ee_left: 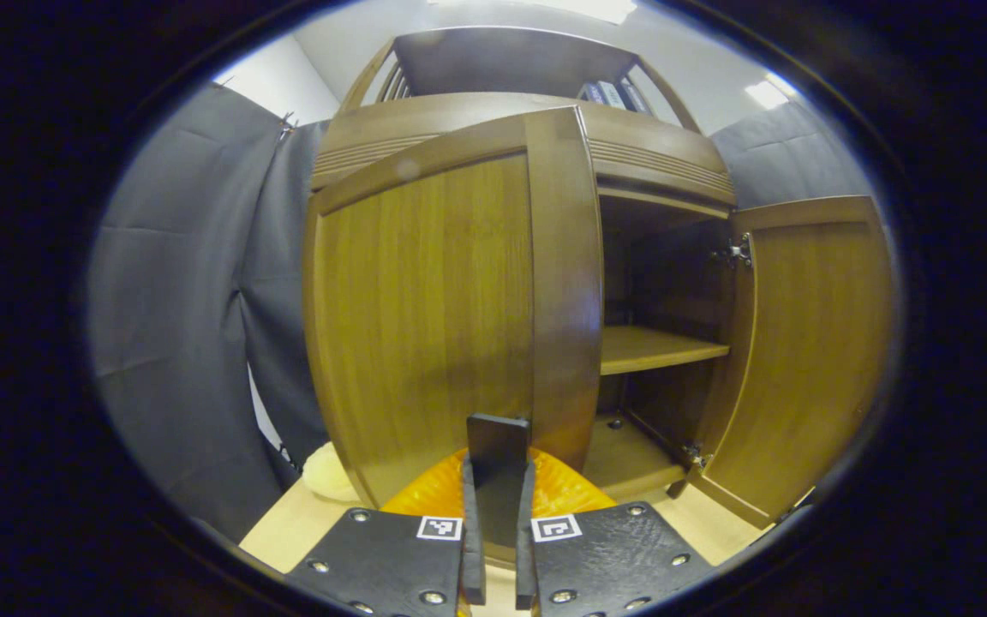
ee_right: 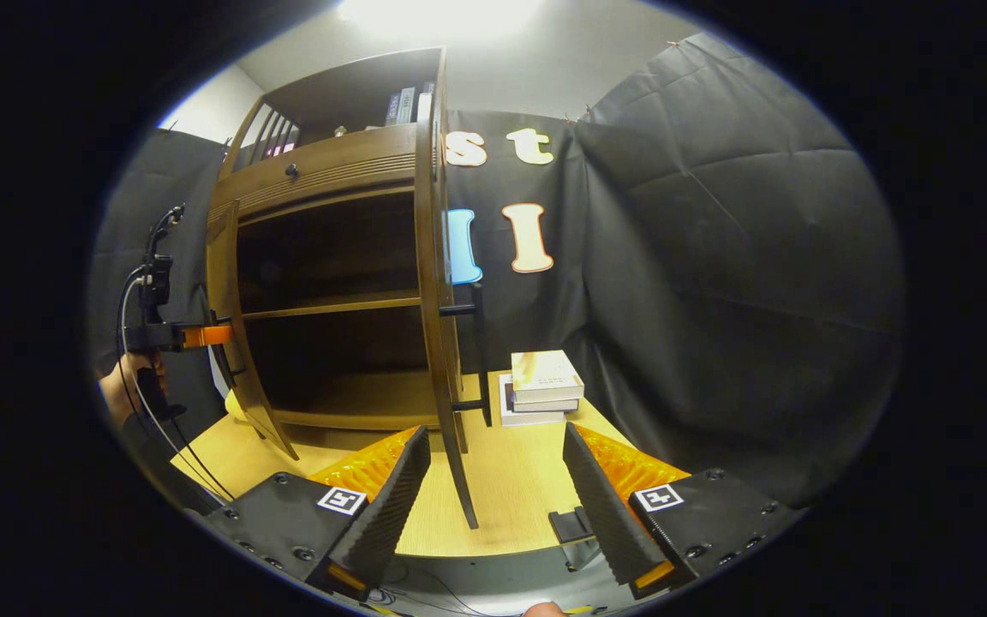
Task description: Open the right door of the double-door shoe cabinet with the right hand, and open the left door with the left hand.
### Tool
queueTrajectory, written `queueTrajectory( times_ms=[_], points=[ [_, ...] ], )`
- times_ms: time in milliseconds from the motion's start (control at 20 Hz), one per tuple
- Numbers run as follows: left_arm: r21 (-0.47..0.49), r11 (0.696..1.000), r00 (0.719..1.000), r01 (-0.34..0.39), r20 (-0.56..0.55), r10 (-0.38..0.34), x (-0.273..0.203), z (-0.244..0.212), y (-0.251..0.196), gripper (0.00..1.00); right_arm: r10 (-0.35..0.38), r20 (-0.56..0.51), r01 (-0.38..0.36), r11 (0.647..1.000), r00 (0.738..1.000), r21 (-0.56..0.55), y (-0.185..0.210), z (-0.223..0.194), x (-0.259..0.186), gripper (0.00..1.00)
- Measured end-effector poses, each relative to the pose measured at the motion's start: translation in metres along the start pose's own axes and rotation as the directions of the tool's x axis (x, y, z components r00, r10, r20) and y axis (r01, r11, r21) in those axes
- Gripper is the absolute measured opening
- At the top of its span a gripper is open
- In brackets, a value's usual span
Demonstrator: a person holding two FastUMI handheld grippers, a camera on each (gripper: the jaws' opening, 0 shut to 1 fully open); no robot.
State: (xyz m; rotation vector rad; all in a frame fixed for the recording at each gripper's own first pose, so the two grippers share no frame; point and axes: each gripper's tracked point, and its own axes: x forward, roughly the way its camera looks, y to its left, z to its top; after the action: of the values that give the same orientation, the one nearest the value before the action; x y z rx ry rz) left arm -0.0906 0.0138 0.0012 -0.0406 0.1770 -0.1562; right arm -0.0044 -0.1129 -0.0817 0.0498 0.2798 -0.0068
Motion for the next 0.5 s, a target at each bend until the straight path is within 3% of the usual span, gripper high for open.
queueTrajectory(
  times_ms=[100,150,200,300,500],
  points=[
    [0.0,1.0,1.0,-0.002,-0.002,0.002,-0.015,-0.006,0.008,0.12,0.013,0.001,-0.013,1.0,1.0,-0.002,0.006,0.001,0.001,0.98],
    [0.0,1.0,1.0,-0.003,-0.003,0.003,-0.02,-0.007,0.012,0.12,0.02,0.001,-0.02,1.0,1.0,-0.003,0.009,0.0,0.001,0.92],
    [-0.001,1.0,1.0,-0.006,-0.005,0.006,-0.025,-0.008,0.015,0.12,0.026,0.001,-0.026,1.0,1.0,-0.005,0.011,0.001,0.002,0.98],
    [0.001,1.0,1.0,-0.015,-0.008,0.015,-0.032,-0.008,0.021,0.12,0.04,0.002,-0.04,0.999,0.999,-0.011,0.018,0.002,0.004,1.0],
    [0.0,1.0,1.0,-0.024,-0.01,0.024,-0.046,-0.008,0.033,0.12,0.071,0.008,-0.07,0.997,0.997,-0.023,0.034,0.005,0.007,0.98]
  ],
)
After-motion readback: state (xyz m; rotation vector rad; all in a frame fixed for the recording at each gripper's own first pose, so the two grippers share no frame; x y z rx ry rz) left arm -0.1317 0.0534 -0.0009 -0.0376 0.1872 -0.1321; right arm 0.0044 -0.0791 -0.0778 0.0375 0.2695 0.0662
